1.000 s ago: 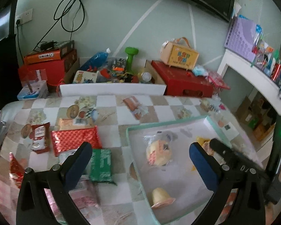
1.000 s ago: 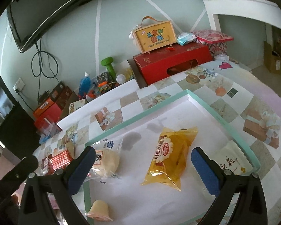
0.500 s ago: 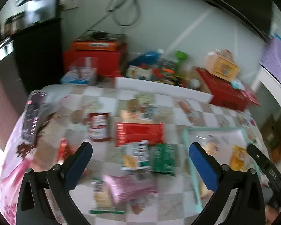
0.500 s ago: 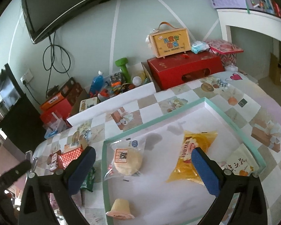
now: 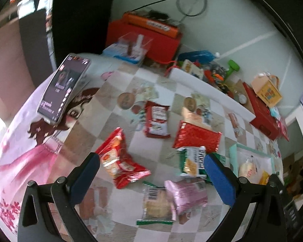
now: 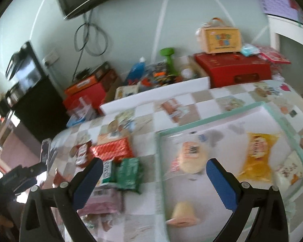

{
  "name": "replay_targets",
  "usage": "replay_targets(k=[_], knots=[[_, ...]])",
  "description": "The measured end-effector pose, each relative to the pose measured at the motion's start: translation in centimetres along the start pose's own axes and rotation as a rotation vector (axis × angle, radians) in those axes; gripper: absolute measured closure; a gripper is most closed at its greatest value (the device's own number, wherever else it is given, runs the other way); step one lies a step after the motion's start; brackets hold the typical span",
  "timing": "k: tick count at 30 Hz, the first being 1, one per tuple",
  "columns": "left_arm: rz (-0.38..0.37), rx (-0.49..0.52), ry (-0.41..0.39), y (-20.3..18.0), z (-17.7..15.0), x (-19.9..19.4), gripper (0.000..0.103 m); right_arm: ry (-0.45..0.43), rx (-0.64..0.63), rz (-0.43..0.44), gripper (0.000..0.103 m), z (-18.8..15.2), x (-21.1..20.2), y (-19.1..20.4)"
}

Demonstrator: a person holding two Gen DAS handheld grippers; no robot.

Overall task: Organize snacks
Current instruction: 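Move both open tools over the snack pile toward the red bag and pink packet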

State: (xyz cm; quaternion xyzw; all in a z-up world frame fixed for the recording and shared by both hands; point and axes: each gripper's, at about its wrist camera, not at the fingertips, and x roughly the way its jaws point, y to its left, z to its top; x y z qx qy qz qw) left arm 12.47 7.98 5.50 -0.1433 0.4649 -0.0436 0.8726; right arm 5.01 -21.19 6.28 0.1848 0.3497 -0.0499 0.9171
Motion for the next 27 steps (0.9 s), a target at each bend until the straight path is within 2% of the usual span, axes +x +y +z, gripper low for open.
replay_targets(k=[10, 17, 22, 27], knots=[[-0.029, -0.124, 0.106, 3.6, -0.5, 3.7, 0.001, 0.153, -0.104, 0.100, 0.000, -2.8, 4.0, 6.0], [-0.026, -0.172, 0.138, 4.7, -0.4, 5.3, 0.001, 0.250, -0.166, 0.120, 0.000, -5.1, 6.7, 8.4], [-0.024, -0.194, 0.159, 5.1, -0.5, 6.4, 0.001, 0.285, -0.196, 0.117, 0.000, -6.1, 7.8, 9.1], [-0.026, -0.199, 0.186, 5.0, -0.7, 7.6, 0.010, 0.321, -0.207, 0.116, 0.000, -6.7, 8.8, 9.3]])
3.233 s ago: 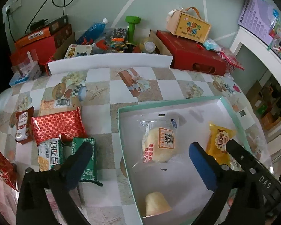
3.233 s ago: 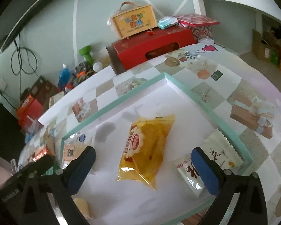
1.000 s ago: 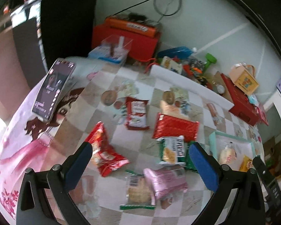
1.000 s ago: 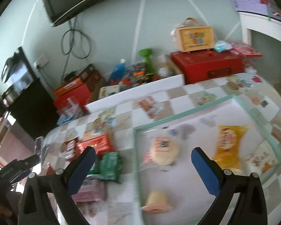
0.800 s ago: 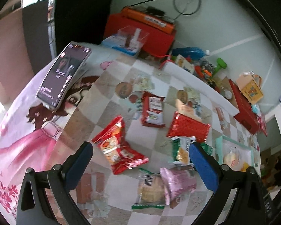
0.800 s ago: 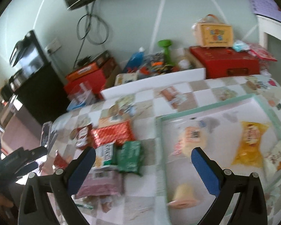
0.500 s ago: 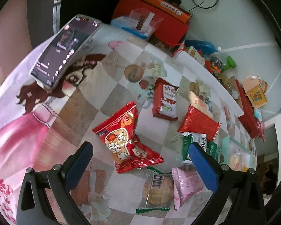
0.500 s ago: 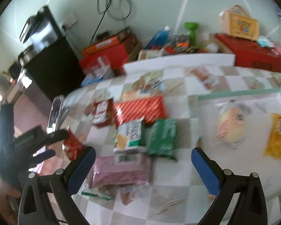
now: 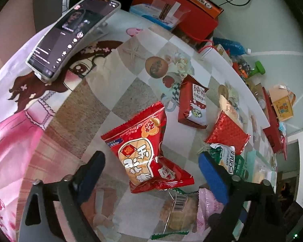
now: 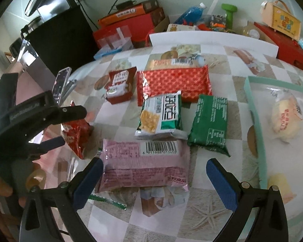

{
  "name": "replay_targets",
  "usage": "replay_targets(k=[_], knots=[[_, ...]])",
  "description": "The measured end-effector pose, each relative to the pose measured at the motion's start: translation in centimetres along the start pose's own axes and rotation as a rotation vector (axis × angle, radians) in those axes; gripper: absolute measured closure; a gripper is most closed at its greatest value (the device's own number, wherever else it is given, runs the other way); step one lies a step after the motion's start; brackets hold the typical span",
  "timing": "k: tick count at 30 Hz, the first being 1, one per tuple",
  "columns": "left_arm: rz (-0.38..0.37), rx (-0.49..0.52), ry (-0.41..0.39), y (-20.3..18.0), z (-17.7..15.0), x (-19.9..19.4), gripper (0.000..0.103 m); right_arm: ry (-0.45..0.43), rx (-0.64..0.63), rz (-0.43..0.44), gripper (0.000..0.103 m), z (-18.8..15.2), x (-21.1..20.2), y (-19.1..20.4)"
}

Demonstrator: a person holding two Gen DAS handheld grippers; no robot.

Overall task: Organize snacks
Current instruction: 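Move both open tools over the snack pile toward the red bag and pink packet, then grasp the red snack bag with the left tool while the right tool grasps the pink barcode packet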

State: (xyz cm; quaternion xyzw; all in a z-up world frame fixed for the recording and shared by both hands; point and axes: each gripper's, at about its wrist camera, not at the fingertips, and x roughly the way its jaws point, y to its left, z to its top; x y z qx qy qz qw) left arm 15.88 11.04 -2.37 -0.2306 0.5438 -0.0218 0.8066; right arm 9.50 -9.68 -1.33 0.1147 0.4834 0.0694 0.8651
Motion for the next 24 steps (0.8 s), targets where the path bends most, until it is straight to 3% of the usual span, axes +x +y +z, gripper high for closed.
replay_targets(k=[3, 6, 9, 14, 21, 24], knots=[[0.007, 0.000, 0.011, -0.1, -0.1, 0.5, 0.011, 0.004, -0.015, 0.002, 0.000, -0.1, 0.4, 0.3], [0.008, 0.001, 0.023, -0.1, -0.1, 1.0, 0.023, 0.002, -0.026, -0.001, 0.000, -0.1, 0.6, 0.5], [0.016, 0.008, 0.018, -0.2, -0.2, 1.0, 0.024, 0.004, -0.036, 0.000, 0.000, -0.1, 0.9, 0.6], [0.028, 0.031, 0.021, -0.5, -0.3, 1.2, 0.036, 0.017, -0.026, 0.011, 0.000, -0.2, 1.3, 0.5], [0.035, 0.048, 0.023, -0.8, -0.3, 1.3, 0.038, 0.024, -0.025, 0.013, 0.000, -0.3, 1.5, 0.5], [0.030, 0.053, 0.022, -0.8, -0.2, 1.2, 0.042, 0.020, -0.026, 0.029, 0.009, -0.2, 1.4, 0.5]])
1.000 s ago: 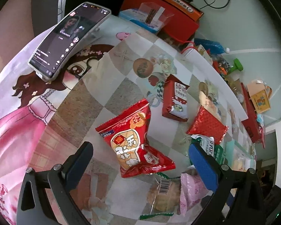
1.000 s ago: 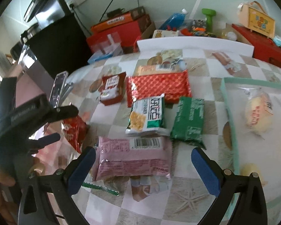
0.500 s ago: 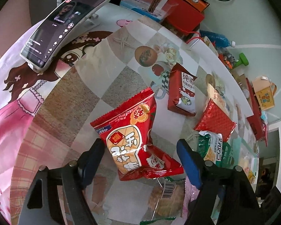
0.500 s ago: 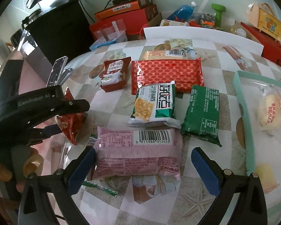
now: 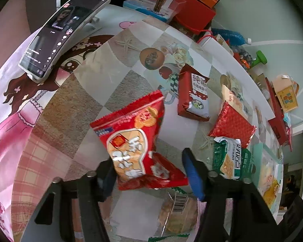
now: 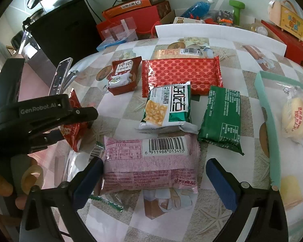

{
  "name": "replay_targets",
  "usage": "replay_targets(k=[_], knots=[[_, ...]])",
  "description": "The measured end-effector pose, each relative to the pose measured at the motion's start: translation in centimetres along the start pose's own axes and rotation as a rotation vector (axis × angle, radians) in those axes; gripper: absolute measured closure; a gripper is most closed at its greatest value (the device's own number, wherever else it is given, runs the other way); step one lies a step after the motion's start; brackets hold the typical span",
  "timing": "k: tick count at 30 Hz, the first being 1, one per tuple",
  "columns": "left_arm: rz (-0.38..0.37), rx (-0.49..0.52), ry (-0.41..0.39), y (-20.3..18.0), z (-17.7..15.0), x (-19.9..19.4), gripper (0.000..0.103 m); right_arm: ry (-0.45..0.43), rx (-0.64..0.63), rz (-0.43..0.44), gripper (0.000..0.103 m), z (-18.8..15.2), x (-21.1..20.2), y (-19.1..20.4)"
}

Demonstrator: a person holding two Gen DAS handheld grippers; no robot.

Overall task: Organize snacks
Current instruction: 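Grasp the red snack bag with the left tool while the right tool grasps the pink barcode packet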

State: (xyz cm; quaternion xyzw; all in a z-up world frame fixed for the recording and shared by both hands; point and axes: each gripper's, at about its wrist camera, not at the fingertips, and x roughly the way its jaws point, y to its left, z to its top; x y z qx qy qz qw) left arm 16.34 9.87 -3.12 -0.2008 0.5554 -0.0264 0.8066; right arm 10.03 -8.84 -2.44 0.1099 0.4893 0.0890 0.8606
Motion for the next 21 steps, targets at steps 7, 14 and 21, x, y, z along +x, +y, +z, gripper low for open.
replay_targets(k=[7, 14, 21], knots=[[0.000, 0.017, 0.000, -0.7, 0.0, 0.0, 0.043, -0.002, 0.008, 0.006, 0.019, 0.0, -0.3, -0.1], [-0.012, 0.032, -0.013, -1.1, -0.1, -0.7, 0.043, -0.004, 0.009, 0.011, 0.022, 0.0, -0.8, 0.0], [-0.033, 0.057, -0.048, -2.0, -0.1, -2.3, 0.043, -0.068, 0.013, 0.022, 0.022, 0.4, -3.2, 0.1]])
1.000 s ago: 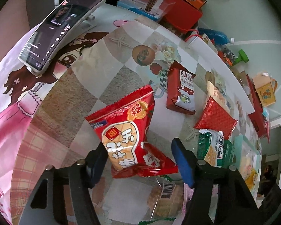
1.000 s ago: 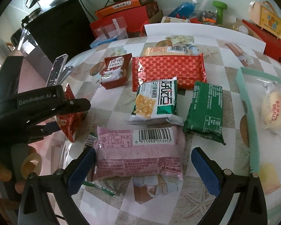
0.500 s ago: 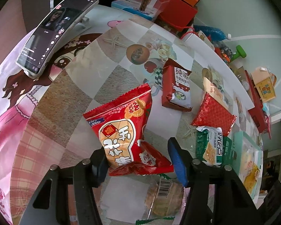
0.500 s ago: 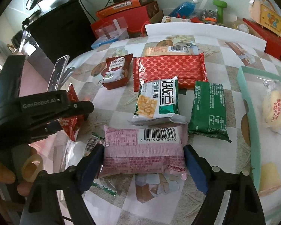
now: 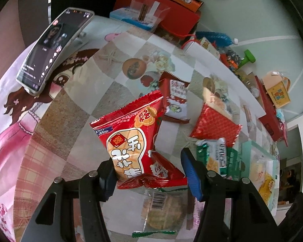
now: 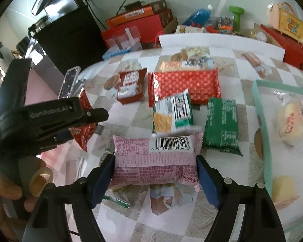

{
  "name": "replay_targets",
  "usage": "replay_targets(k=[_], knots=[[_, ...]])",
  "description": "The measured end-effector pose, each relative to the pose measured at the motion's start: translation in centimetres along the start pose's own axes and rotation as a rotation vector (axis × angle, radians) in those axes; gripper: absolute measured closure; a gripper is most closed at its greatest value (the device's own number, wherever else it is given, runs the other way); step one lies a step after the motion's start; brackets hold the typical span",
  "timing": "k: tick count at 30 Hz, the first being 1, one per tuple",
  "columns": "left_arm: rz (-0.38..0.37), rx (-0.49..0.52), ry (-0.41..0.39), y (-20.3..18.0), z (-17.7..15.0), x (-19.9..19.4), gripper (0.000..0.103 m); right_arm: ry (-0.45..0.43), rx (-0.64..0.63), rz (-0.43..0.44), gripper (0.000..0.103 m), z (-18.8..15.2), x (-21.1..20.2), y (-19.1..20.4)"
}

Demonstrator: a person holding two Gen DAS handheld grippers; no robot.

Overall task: Organize snacks
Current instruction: 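Grasp the red snack bag with the left tool while the right tool grasps the pink barcode packet, then carry the red bag with the left tool while the right tool carries the pink packet to the tray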

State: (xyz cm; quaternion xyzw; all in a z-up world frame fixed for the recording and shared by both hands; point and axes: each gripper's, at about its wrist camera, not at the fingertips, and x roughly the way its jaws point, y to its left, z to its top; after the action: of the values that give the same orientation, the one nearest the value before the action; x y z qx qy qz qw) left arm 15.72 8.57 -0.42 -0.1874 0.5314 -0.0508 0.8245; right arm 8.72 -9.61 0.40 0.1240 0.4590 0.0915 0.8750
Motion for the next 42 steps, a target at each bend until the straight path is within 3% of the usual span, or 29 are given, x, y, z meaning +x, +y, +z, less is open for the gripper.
replay_targets(k=[8, 15, 27, 42], knots=[[-0.043, 0.064, -0.057, -2.4, -0.3, -2.6, 0.043, -0.117, 0.005, -0.030, 0.022, 1.0, -4.1, -0.5], [-0.100, 0.120, -0.065, -5.1, -0.8, -3.6, 0.043, -0.146, 0.051, -0.071, 0.022, 1.5, -5.4, -2.5], [-0.153, 0.260, -0.039, -10.7, -3.1, -3.8, 0.042, -0.217, 0.263, -0.230, 0.022, 1.5, -9.4, -11.8], [-0.201, 0.485, 0.043, -18.8, -8.4, -2.4, 0.043, -0.315, 0.522, -0.430, 0.022, -1.4, -16.1, -22.7]])
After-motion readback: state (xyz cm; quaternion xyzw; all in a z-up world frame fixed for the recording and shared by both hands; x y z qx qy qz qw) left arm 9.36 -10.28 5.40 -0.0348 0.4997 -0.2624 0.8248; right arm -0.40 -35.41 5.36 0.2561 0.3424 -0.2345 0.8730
